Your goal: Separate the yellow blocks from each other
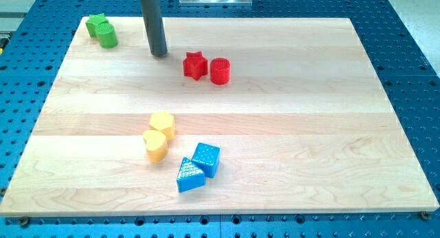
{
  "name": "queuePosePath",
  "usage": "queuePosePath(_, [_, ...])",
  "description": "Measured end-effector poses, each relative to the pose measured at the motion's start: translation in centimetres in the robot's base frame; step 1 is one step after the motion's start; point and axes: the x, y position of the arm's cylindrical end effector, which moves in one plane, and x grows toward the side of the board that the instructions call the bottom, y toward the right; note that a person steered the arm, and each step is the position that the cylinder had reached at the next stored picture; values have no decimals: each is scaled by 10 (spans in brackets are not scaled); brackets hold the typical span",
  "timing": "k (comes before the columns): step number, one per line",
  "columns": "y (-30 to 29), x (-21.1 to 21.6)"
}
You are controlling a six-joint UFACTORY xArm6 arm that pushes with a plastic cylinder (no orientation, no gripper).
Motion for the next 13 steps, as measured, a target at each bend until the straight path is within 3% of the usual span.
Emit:
queuePosePath(1, [-29, 6])
queuePosePath(2, [-18, 48])
queuePosePath(4, [-66, 189])
queuePosePath(5, [-59, 261])
queuePosePath(9, [44, 275])
queuePosePath(10, [35, 274])
queuePosePath(11, [34, 231])
queuePosePath(12, [24, 223])
queuePosePath(13, [-30, 237])
